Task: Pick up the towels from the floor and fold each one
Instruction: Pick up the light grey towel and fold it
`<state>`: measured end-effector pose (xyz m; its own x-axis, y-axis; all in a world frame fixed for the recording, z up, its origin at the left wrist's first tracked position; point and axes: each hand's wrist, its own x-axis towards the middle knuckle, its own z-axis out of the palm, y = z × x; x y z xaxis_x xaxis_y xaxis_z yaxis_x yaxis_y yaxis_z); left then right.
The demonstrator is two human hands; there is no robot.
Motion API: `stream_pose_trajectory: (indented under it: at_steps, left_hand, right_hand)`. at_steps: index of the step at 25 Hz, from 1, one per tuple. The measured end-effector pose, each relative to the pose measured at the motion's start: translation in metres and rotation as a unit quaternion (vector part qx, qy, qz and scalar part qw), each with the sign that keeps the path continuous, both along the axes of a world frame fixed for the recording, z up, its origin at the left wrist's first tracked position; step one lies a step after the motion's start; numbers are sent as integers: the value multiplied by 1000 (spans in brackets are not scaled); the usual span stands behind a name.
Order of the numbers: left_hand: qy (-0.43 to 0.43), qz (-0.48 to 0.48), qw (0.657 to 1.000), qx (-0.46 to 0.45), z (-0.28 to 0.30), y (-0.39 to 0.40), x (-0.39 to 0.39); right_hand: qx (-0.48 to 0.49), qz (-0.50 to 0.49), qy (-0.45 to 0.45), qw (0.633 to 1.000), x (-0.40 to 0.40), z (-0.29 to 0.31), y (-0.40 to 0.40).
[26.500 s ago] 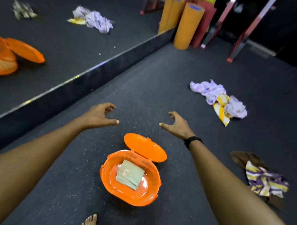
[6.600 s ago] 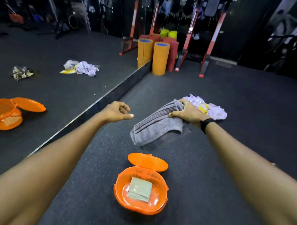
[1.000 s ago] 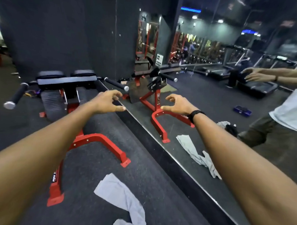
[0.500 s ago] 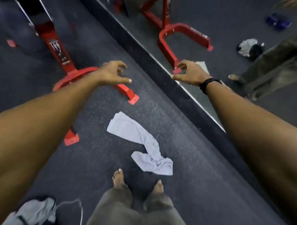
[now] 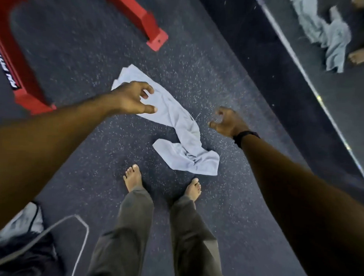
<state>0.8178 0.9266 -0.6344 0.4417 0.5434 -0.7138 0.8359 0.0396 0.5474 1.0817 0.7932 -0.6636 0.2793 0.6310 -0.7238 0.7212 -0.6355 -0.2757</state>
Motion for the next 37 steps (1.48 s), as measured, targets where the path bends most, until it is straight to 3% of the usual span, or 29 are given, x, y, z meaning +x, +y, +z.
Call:
stream_pose_trajectory:
  at_steps: [11, 16, 20, 23, 28, 37]
  left_hand:
    - [33, -4, 996, -80, -244, -46, -16]
    - [41, -6, 996, -85, -303, -52, -32]
    - [34, -3, 996, -87, -315, -51, -39]
    - [39, -9, 997, -73, -295, -46, -37]
    - [13, -5, 1000, -27, -185, -27, -12]
    - [-89, -18, 984, 151, 130, 28, 58]
  right_hand:
    - [-44, 43, 60, 996, -69, -289, -51]
    - [-55, 119, 41, 991, -115, -364, -63]
    - [-89, 198, -27, 976, -128, -382, -76]
    - [-32, 163, -44, 985, -115, -354, -76]
    - [114, 105, -65, 986, -59, -227, -48]
    - [337, 74, -80, 935, 18, 132, 48]
